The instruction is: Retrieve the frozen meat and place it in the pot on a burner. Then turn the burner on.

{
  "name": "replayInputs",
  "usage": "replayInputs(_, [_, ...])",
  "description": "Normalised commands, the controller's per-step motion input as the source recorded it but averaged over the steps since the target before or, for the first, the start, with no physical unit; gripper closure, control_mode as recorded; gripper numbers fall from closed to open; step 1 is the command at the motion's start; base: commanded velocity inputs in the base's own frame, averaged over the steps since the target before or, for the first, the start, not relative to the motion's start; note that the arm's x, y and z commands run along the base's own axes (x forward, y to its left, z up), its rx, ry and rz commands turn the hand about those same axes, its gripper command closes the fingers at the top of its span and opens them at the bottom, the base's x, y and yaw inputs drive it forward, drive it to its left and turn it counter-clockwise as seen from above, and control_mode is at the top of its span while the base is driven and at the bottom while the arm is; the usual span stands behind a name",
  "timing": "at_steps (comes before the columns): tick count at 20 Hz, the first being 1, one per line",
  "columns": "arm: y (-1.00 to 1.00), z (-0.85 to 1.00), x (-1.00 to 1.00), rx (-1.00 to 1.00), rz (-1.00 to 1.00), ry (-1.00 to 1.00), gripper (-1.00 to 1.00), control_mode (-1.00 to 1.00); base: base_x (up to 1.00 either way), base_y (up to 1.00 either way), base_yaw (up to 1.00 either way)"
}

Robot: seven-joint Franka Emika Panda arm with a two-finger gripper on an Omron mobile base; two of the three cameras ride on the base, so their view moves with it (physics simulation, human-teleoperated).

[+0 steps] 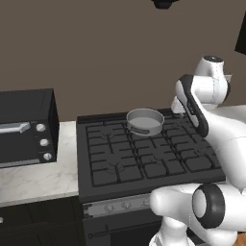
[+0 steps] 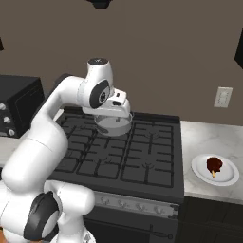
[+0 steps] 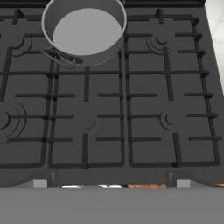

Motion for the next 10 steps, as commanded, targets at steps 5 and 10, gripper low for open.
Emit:
replayInputs(5, [-0.8, 0.0, 0.1, 0.0, -0.04, 0.05, -1.0, -1.0, 0.0, 0.0, 0.0])
replayInputs(10, [-0.63, 0.0, 0.02, 0.0, -0.01, 0.02, -1.0, -1.0, 0.0, 0.0, 0.0])
